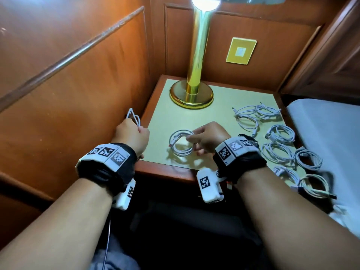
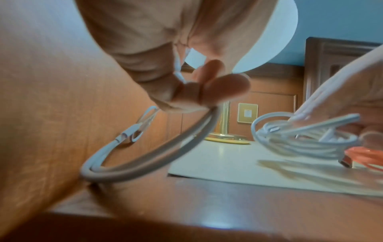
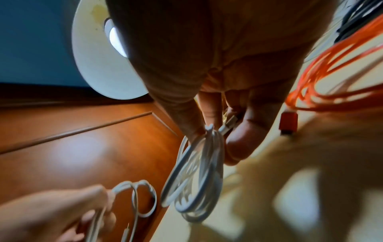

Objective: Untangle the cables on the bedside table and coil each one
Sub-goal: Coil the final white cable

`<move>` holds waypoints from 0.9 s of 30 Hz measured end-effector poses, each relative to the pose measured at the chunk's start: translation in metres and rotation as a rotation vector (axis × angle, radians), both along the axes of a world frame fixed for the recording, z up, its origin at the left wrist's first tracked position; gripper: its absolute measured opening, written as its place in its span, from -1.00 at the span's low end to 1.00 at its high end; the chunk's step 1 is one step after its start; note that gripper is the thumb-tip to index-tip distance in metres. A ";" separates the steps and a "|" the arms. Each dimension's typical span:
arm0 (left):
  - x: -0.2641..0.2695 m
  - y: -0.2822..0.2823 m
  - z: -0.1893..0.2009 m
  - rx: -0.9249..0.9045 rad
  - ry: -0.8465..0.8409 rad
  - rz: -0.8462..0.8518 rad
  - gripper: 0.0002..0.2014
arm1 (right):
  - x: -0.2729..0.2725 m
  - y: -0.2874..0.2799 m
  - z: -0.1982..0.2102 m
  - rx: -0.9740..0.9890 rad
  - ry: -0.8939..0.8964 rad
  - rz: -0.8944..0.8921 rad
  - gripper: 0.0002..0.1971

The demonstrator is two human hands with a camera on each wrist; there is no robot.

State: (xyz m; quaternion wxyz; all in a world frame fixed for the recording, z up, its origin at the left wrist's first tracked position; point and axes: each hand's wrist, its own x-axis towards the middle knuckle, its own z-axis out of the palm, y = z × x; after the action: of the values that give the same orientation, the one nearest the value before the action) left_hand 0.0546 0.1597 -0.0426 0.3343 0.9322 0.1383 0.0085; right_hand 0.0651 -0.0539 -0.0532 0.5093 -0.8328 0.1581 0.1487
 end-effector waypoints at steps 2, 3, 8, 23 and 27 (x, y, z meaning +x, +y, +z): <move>-0.008 0.005 0.003 -0.080 -0.060 0.016 -0.84 | -0.001 0.009 -0.004 -0.089 0.012 0.043 -0.82; -0.011 0.007 0.003 -0.106 -0.084 0.015 -0.84 | 0.000 0.010 -0.006 -0.142 0.010 0.063 -0.81; -0.025 0.017 0.015 -0.152 -0.300 -0.002 -0.84 | -0.007 0.014 0.004 -0.269 -0.043 0.089 -0.62; -0.174 -0.032 0.056 -0.757 -0.491 -0.189 -0.90 | -0.174 0.013 0.063 0.234 -0.411 0.482 -0.57; -0.218 -0.033 0.042 -0.866 -0.378 -0.193 -0.82 | -0.239 0.005 0.063 0.026 -0.441 0.643 -0.74</move>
State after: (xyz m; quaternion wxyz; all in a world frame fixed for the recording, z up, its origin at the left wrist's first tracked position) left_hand -0.1629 0.1267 -0.0006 0.7102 0.6981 -0.0212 0.0883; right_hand -0.1739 -0.0491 0.0097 0.4691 -0.8453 -0.2260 0.1201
